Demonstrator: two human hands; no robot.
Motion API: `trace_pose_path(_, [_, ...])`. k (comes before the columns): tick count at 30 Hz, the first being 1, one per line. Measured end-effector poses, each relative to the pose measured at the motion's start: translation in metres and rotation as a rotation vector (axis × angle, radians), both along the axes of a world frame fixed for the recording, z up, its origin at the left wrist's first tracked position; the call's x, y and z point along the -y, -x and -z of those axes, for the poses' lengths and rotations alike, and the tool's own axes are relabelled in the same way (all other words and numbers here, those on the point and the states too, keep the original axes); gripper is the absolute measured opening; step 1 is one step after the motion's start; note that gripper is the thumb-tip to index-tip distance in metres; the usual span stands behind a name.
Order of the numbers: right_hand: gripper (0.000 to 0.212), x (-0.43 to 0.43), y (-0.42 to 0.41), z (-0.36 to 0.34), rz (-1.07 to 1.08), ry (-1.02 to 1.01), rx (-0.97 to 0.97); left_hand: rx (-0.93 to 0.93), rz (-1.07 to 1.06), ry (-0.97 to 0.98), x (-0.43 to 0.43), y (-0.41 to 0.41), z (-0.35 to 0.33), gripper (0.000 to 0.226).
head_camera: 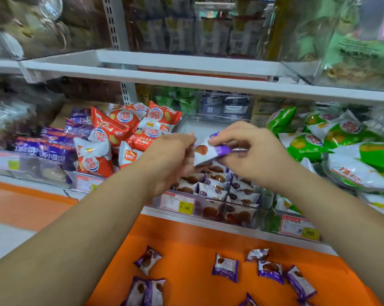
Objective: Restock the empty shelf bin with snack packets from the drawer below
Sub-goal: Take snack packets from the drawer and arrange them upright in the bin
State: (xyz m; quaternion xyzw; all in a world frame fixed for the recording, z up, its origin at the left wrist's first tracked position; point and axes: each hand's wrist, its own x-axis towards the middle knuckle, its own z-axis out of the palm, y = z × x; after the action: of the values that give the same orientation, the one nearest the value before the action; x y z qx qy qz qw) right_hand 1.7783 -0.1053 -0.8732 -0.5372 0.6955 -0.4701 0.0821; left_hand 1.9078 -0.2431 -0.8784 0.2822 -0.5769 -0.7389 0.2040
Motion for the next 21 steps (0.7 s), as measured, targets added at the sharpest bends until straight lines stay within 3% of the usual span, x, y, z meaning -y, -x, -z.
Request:
trace_pose_path(3, [0.045,-0.005,-0.013,-0.003,-0.026,-0.005,0.279,-0.002,-0.045,0.104,0.009,-0.012,0.001,0.028])
trace_pose_path(7, [0.053,-0.002,-0.018,-0.011,0.087,-0.057,0.322,0.021,0.012,0.219,0.011,-0.026,-0.005,0.04])
trace_pose_path(10, [0.053,0.004,-0.021,-0.012,0.047,-0.171,0.414,-0.029,0.073,0.234,0.005,-0.032,-0.009,0.04])
trace_pose_path(14, [0.025,0.007,-0.027,-0.003,-0.002,-0.251,0.527,-0.05,0.063,0.257,0.005,-0.034,-0.005,0.034])
trace_pose_path(18, [0.011,0.012,-0.026,0.0,0.12,-0.22,0.6,0.072,-0.099,0.669,0.005,-0.035,-0.003,0.025])
trace_pose_path(21, [0.012,0.014,-0.027,-0.007,0.055,-0.253,0.597,0.039,0.014,0.707,-0.002,-0.034,-0.005,0.013])
